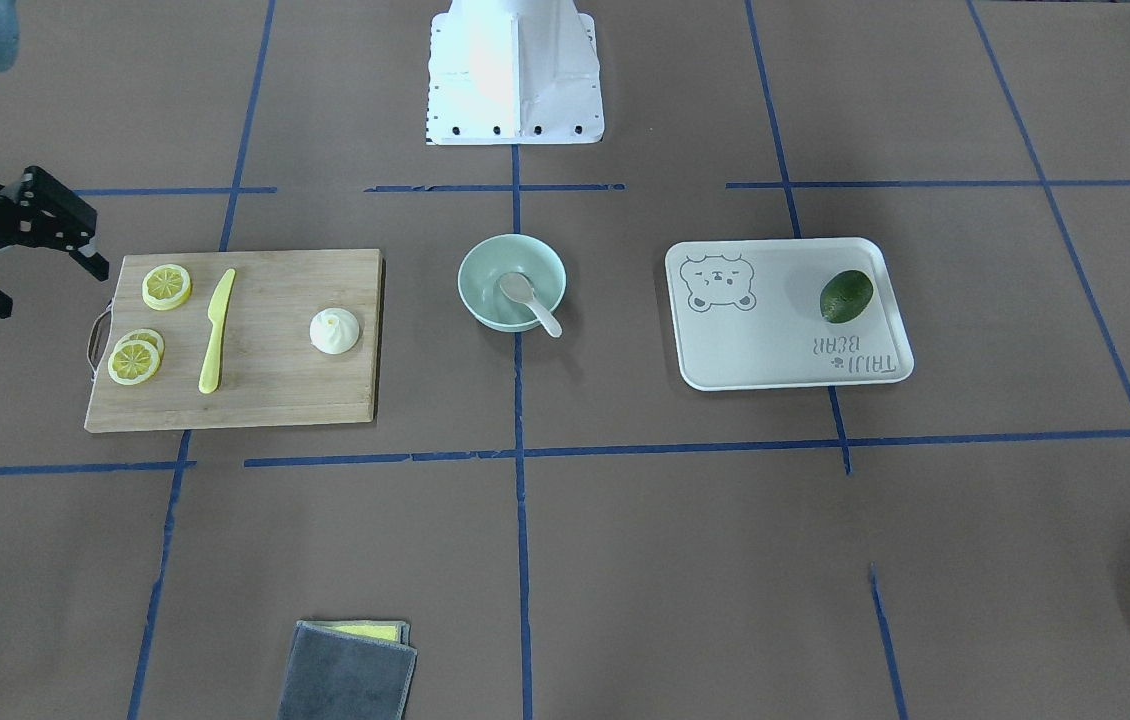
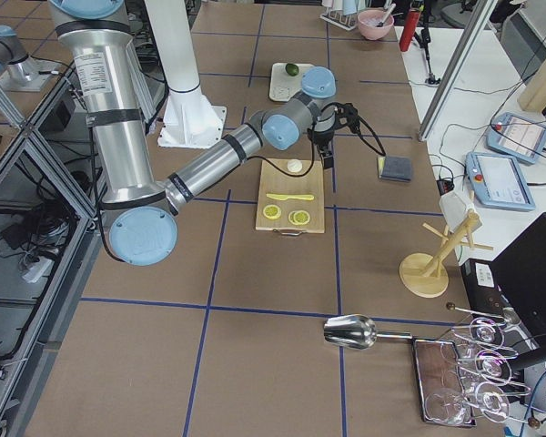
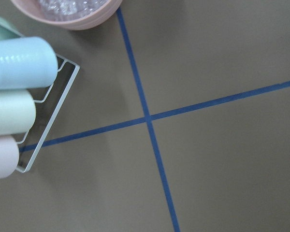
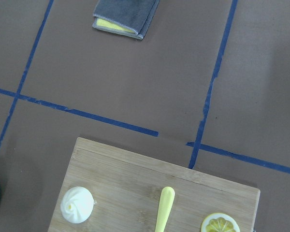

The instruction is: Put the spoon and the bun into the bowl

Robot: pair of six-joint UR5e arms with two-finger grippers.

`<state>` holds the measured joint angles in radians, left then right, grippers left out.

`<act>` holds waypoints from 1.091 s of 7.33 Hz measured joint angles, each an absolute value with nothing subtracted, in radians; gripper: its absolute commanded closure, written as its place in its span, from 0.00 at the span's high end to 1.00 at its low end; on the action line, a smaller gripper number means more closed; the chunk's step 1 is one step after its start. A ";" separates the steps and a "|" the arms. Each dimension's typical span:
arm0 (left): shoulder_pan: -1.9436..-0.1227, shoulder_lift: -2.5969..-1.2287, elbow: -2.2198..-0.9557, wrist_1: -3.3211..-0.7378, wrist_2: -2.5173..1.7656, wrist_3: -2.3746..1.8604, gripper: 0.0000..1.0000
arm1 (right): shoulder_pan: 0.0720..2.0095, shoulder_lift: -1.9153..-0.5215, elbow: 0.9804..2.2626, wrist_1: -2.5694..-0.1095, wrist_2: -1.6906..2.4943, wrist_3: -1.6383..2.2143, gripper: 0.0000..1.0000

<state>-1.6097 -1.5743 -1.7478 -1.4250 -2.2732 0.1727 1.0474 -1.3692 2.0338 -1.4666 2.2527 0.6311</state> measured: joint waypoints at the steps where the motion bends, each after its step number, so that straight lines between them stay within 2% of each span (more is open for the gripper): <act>1: -1.621 -1.571 -1.745 -1.416 -2.273 0.176 1.00 | 0.969 -1.362 2.051 -1.488 2.176 0.692 0.99; 3: -1.625 -1.572 -1.744 -1.413 -2.269 0.175 1.00 | 0.782 -1.347 2.047 -1.488 1.999 0.831 0.78; 5: -1.626 -1.573 -1.744 -1.414 -2.267 0.175 1.00 | 0.641 -1.323 2.017 -1.444 1.889 0.954 0.73; 7: -1.625 -1.571 -1.744 -1.414 -2.266 0.176 1.00 | 0.556 -1.260 1.948 -1.423 1.795 1.023 0.55; 8: -1.625 -1.569 -1.745 -1.414 -2.268 0.178 1.00 | 0.538 -1.246 1.917 -1.421 1.771 1.034 0.53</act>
<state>-1.6246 -1.5690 -1.7455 -1.4143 -2.2676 0.1776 0.5379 -1.2461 1.9171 -1.4215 1.7711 1.0343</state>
